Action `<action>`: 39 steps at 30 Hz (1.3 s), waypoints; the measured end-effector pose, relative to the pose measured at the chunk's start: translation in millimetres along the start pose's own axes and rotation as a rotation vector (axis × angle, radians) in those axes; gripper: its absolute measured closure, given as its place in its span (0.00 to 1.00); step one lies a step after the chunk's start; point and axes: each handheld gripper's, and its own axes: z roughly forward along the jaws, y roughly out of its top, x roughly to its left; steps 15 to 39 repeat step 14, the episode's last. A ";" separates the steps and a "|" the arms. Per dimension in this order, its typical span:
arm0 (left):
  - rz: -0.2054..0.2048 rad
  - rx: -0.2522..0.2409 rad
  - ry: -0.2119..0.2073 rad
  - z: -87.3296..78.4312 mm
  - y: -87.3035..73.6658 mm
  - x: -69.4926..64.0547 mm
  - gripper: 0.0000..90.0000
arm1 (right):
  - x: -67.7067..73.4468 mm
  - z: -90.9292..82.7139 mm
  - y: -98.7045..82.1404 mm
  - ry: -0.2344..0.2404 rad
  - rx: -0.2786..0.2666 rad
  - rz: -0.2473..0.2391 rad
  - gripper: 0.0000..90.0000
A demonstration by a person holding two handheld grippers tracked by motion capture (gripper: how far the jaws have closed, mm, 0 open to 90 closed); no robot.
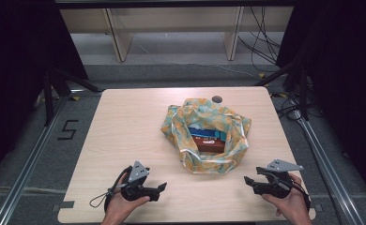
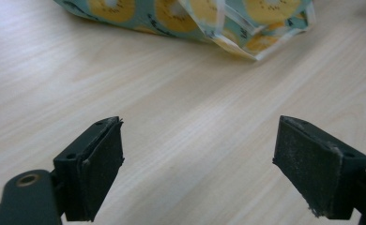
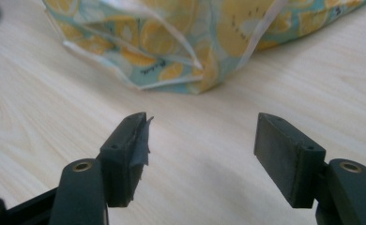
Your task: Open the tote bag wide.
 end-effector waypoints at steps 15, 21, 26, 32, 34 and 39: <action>0.004 -0.009 0.013 5.2 -2.9 2.6 0.17 | -3.1 6.3 -7.5 -0.014 0.033 -0.016 0.39; 0.004 -0.009 0.013 5.2 -2.9 2.6 0.17 | -3.1 6.3 -7.5 -0.014 0.033 -0.016 0.39; 0.004 -0.009 0.013 5.2 -2.9 2.6 0.17 | -3.1 6.3 -7.5 -0.014 0.033 -0.016 0.39; 0.004 -0.009 0.013 5.2 -2.9 2.6 0.17 | -3.1 6.3 -7.5 -0.014 0.033 -0.016 0.39; 0.004 -0.009 0.013 5.2 -2.9 2.6 0.17 | -3.1 6.3 -7.5 -0.014 0.033 -0.016 0.39; 0.004 -0.009 0.013 5.2 -2.9 2.6 0.17 | -3.1 6.3 -7.5 -0.014 0.033 -0.016 0.39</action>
